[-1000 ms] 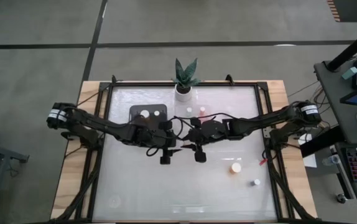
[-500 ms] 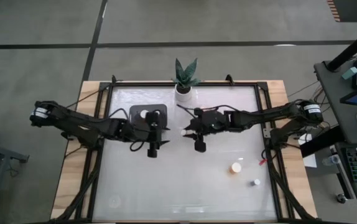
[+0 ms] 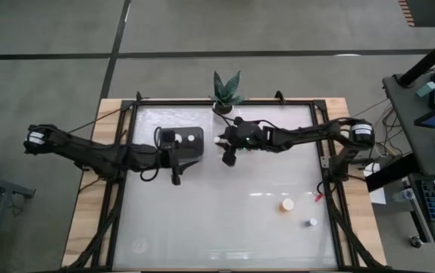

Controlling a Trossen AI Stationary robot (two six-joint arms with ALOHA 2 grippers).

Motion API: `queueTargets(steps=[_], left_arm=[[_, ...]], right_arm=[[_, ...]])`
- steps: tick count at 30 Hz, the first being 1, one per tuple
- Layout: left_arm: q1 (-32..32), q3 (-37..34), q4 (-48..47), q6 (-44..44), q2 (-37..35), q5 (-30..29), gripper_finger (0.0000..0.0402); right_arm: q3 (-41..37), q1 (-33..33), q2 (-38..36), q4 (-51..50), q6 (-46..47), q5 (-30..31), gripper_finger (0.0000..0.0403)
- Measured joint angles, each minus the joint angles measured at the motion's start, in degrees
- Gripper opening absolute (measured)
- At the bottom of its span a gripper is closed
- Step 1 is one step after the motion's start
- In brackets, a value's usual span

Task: Pick and place medicine bottles into bin by pill shape (circle, oval)
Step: Put the small orange tablet bottle into the transparent bin

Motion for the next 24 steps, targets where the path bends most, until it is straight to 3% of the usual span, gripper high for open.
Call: queueTargets(steps=[12,24], left_arm=[[0.1,-2.2,0.3,-0.2,-4.2,-1.1,0.0215],[0.0,-2.4,0.3,-0.2,-4.1,-1.1,0.0215]], right_arm=[[-0.1,-1.1,8.2,4.9,6.1,9.7,0.0113],[-0.1,-1.1,11.2,5.0,8.6,11.2,0.0123]])
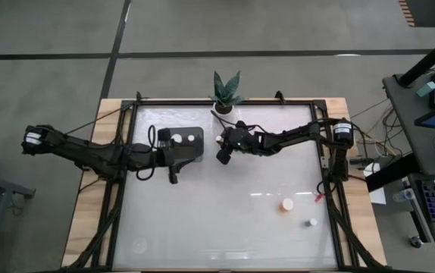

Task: Pick and place medicine bottles into bin by pill shape (circle, oval)
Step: Put the small orange tablet bottle into the transparent bin, then put the large orange capsule bottle into the black bin

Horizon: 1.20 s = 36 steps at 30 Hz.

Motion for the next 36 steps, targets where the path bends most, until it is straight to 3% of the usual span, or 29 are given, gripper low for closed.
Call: queueTargets(steps=[18,30,36], left_arm=[[0.0,-0.1,0.0,0.0,0.0,0.0,0.0215],[0.0,-0.1,0.0,-0.1,0.0,0.0,0.0215],[0.0,-0.1,1.3,-0.1,0.0,-0.1,0.0215]], right_arm=[[0.0,0.0,-3.6,-3.9,-0.4,0.0,0.0196],[0.3,2.3,-18.3,-20.2,-0.1,0.0,0.0194],[0.3,4.9,-26.4,-31.5,5.7,-2.9,0.0194]])
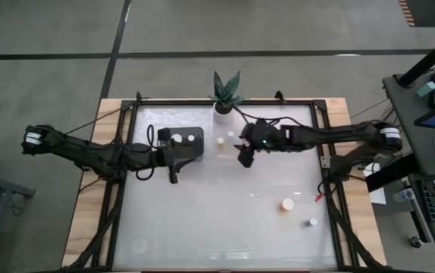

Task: Pick and place medicine bottles into bin by pill shape (circle, oval)
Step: Put the large orange capsule bottle into the black bin

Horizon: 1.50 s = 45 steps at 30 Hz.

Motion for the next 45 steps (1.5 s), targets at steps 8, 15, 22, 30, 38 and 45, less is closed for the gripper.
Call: queueTargets(steps=[8,15,22,30,38,45], left_arm=[[0.0,0.0,1.2,0.0,0.0,-0.1,0.0215],[0.0,0.0,1.3,0.0,0.0,-0.1,0.0215],[0.0,0.0,1.3,0.0,0.0,-0.1,0.0215],[-0.1,0.0,1.2,0.0,0.0,-0.1,0.0215],[0.0,0.0,1.2,0.0,0.0,-0.1,0.0215],[0.0,0.0,1.2,-0.2,0.0,-0.1,0.0215]], right_arm=[[0.0,3.2,-6.9,-9.3,14.2,-11.6,0.0194],[1.6,5.2,-7.1,-12.7,26.7,-25.7,0.0194],[6.2,8.4,-6.4,-29.2,37.0,-30.1,0.0194],[8.0,17.1,-6.8,-54.2,50.2,-29.2,0.0194],[6.6,25.1,-6.8,-57.8,60.4,-26.1,0.023],[2.5,29.8,-6.8,-54.1,64.7,-23.6,0.0303]])
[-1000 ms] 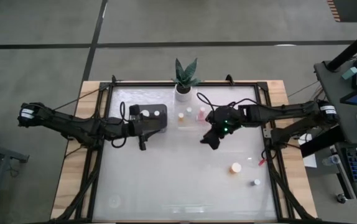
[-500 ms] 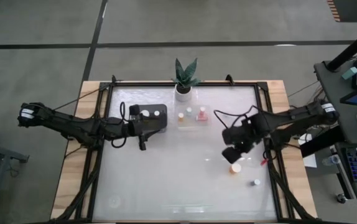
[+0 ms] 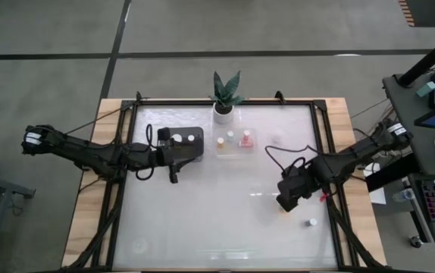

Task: Pick and place medicine bottles into bin by pill shape (circle, oval)
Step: Put the large orange capsule bottle into the black bin

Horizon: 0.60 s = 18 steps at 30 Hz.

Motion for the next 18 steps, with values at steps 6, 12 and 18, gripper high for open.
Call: queueTargets(steps=[6,12,18], left_arm=[[0.0,0.0,0.0,0.0,0.0,0.0,0.0215],[0.0,0.0,0.0,0.0,0.0,0.0,0.0215],[0.0,0.0,0.3,0.0,0.0,0.0,0.0215]], right_arm=[[-3.1,6.0,0.0,6.9,-10.0,0.9,0.0343],[-6.1,14.7,0.0,7.0,-13.7,9.0,0.0337],[-10.3,21.1,0.0,10.3,-11.8,15.5,0.0329]])
